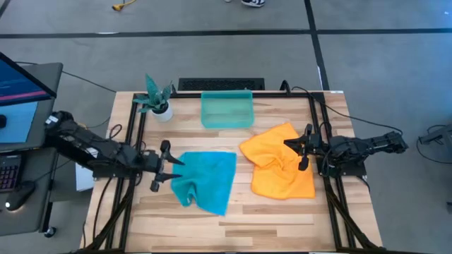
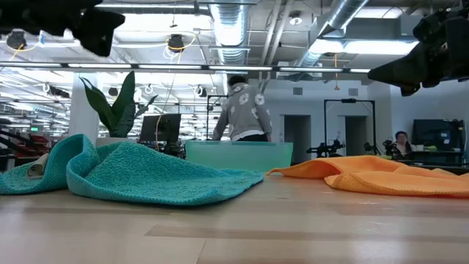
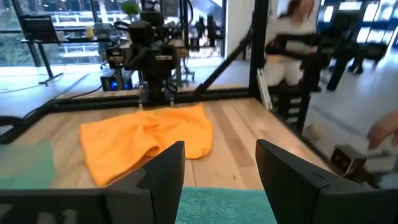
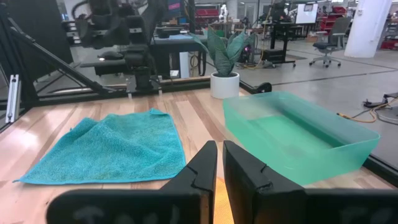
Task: Roll microfiber towels into tight, uniform cylinder then place into a basket
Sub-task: Roll the blue microfiber cloth
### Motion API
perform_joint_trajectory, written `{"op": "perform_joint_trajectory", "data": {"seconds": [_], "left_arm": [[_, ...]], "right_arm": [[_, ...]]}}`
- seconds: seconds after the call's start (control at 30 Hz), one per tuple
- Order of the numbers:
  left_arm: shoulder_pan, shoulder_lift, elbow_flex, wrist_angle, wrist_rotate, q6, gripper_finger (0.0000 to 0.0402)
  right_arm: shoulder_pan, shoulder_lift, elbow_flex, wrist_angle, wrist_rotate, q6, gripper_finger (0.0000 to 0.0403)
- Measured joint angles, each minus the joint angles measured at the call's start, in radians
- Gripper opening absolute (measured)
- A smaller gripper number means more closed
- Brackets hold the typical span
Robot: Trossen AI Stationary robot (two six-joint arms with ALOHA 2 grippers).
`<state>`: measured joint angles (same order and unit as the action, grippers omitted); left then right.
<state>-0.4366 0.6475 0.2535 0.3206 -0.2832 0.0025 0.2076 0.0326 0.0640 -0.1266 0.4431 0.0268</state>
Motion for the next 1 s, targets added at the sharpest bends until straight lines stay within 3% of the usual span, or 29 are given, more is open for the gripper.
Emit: {"op": "perform_joint_trajectory", "data": {"seconds": [0.2, 0.37, 0.63, 1.0], "left_arm": [[-0.105, 0.230, 0.143, -0.142, -0.119, 0.036, 0.0190], [-0.194, 0.406, 0.253, -0.327, -0.217, -0.101, 0.0190], [-0.334, 0.619, 0.353, -0.460, -0.223, -0.380, 0.0190], [-0.409, 0.774, 0.393, -0.474, -0.228, -0.641, 0.0190]], "right_arm": [[0.000, 0.000, 0.000, 0.000, 0.000, 0.000, 0.0052], [0.000, 0.000, 0.000, 0.000, 0.000, 0.000, 0.0052], [0.000, 0.000, 0.000, 0.000, 0.000, 0.000, 0.0052], [0.000, 0.000, 0.000, 0.000, 0.000, 0.000, 0.0052]]}}
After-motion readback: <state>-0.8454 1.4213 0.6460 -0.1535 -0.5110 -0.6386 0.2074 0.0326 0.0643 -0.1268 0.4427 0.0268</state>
